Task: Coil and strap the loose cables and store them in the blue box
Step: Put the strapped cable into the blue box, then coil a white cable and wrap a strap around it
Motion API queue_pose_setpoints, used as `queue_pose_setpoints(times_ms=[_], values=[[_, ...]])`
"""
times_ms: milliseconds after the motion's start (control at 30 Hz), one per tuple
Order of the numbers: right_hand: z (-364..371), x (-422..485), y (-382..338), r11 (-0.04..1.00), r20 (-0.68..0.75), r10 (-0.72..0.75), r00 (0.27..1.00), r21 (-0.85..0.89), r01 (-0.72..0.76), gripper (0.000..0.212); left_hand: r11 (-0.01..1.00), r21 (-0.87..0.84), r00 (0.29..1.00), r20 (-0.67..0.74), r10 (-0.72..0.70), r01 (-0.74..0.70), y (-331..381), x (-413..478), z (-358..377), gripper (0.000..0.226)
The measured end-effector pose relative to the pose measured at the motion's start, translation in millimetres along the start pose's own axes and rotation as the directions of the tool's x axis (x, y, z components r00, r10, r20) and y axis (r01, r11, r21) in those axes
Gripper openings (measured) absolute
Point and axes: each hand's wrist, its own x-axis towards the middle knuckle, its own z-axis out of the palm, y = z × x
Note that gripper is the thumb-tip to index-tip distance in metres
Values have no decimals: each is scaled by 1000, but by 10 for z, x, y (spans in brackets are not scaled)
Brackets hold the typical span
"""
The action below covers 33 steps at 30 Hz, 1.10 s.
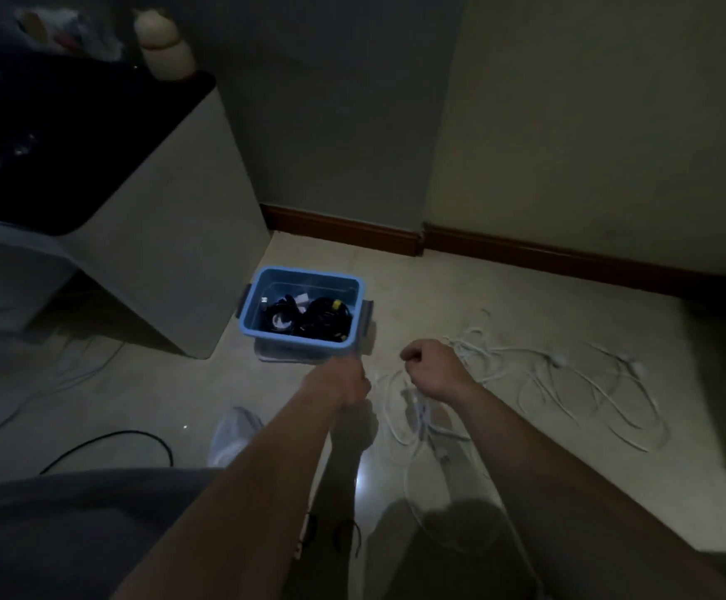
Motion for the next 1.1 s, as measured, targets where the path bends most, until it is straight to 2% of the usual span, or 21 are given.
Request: queue_pose_setpoints(times_ms=[167, 300, 433, 633, 800, 933, 1000, 1100], values=[[-393, -299, 860, 973, -96, 207, 974, 124, -195, 31, 993, 56, 993, 70, 98, -102, 544, -7, 300, 33], [-504, -271, 1486, 942, -125, 306, 944, 181, -282, 33, 978, 121, 981, 113, 157, -170, 924, 292, 618, 31], [-489, -113, 1995, 920, -46, 364, 930, 173, -351, 38, 971, 132, 971, 155, 180, -201, 1207, 622, 931, 32], [-322, 368, 2240, 961, 18, 272, 962, 45, -273, 34, 942, 209, 960, 153, 234, -262, 1399, 1202, 1218, 37], [-140, 679, 2231, 978, -54, 188, 981, 100, -182, 36, 955, 176, 971, 81, 227, -238, 1428, 1535, 1361, 41], [-80, 836, 2192, 963, 110, 270, 956, -27, -269, 54, 939, 241, 970, 75, 233, -244, 1354, 1620, 1449, 39], [-72, 855, 2163, 949, 98, 306, 947, -112, -295, 46, 928, 267, 965, 106, 240, -260, 1314, 1614, 1481, 40], [-99, 806, 2095, 935, -16, 311, 950, -175, -309, 30, 932, 238, 960, 128, 248, -273, 1310, 1564, 1443, 34]])
